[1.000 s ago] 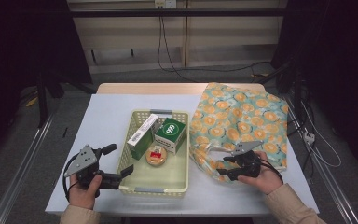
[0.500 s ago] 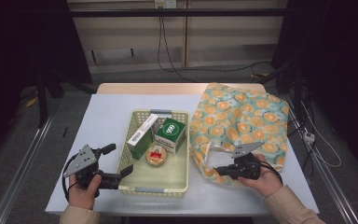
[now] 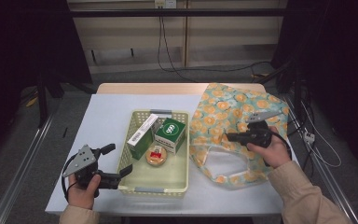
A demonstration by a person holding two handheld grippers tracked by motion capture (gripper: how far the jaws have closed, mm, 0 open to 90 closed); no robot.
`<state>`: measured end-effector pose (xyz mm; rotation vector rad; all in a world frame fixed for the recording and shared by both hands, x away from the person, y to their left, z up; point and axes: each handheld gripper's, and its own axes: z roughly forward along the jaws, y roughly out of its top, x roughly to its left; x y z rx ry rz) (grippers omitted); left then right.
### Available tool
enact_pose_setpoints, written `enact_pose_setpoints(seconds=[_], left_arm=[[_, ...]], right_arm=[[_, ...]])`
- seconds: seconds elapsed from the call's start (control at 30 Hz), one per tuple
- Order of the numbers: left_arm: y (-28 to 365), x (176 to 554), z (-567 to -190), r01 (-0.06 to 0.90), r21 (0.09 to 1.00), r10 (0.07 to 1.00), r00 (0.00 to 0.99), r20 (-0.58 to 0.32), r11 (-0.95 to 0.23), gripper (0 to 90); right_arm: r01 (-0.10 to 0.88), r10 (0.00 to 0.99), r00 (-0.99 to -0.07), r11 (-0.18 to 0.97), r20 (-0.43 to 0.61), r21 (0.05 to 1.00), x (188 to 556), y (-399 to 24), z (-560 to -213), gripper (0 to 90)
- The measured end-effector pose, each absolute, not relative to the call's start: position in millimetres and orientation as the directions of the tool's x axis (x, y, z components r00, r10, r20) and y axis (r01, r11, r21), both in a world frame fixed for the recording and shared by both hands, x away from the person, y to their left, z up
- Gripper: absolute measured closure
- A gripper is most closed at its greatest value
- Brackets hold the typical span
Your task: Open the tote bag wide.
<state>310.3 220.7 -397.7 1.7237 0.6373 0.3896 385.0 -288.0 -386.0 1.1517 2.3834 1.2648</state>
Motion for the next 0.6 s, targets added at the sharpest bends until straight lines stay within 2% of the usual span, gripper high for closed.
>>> enact_pose_setpoints(seconds=[0.17, 0.3, 0.6], left_arm=[[221.3, 310.5, -397.9, 0.209, 0.966, 0.602, 0.795, -0.078, -0.152, 2.4], [221.0, 311.0, -398.9, 0.215, 0.966, 0.601, 0.795, -0.087, -0.145, 2.4], [221.3, 313.3, -400.7, 0.222, 0.963, 0.604, 0.792, -0.088, -0.151, 2.4]], right_arm=[[0.561, 0.772, -0.613, 0.275, 0.169, 0.781, 416.1, -304.3, -380.5, 90.0], [0.561, 0.797, -0.588, 0.281, 0.137, 0.778, 436.8, -313.8, -379.1, 90.0], [0.593, 0.844, -0.514, 0.22, 0.155, 0.774, 476.9, -336.5, -391.3, 90.0]])
